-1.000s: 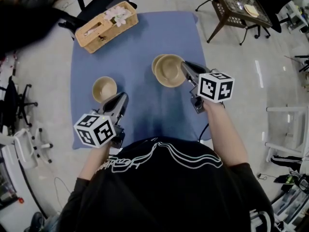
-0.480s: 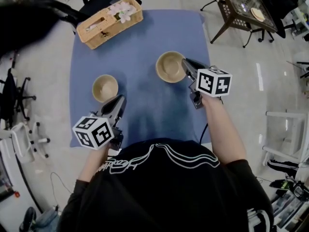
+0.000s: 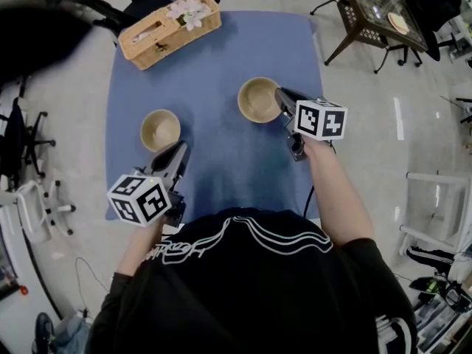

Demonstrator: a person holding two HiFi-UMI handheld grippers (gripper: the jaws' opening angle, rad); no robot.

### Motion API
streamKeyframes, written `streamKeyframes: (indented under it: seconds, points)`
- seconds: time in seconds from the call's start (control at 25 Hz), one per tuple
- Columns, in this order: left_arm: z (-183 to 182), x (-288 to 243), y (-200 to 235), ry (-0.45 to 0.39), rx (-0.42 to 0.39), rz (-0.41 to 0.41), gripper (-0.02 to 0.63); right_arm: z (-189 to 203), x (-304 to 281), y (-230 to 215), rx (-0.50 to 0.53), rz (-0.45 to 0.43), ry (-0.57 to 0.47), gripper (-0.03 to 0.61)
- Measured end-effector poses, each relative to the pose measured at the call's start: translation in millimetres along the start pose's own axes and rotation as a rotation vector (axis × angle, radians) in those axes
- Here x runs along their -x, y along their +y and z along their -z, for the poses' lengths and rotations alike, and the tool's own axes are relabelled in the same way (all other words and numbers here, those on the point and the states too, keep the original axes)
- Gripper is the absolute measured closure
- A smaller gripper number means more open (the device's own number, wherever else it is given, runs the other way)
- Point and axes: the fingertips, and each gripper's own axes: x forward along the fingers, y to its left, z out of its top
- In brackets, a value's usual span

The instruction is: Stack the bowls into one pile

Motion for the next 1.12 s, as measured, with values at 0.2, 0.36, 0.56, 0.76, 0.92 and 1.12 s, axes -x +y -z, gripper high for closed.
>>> streamKeyframes:
  seconds: [0.2,0.36,0.56,0.76,0.92,1.12]
  points:
    - [3.3,-1.3,5.4,0.003,0.012,-0.011,0.575,1.2,-4.5,-1.6,0.036,0.016,-0.001,0.531]
    - [5.0,-3.6,3.8,0.001,0.01,0.0,0.575,4.3,-4.8,0.3,0.056,-0.003,-0.006,0.468]
    - [4.6,-0.7,-1.5,-0.005,0.003,0.009,0.575,-0.3,4.0,11.0,0.096,-0.024,-0.036,0.356]
    - [2.4,9.8,-0.2,-0.019,0.003,0.014,0.575,-4.8,16.2,39.0,0.145,-0.06,-0.062,0.33]
    - [-0.3,23.5,7.1,-0.029,0.006,0.01,0.575,-4.5,22.2,72.3,0.183,-0.099,-0.068,0.325]
    - [-5.3,44.0,22.1,-0.03,0.008,0.012,0.575,-2.4,18.3,115.4,0.187,-0.141,-0.067,0.325]
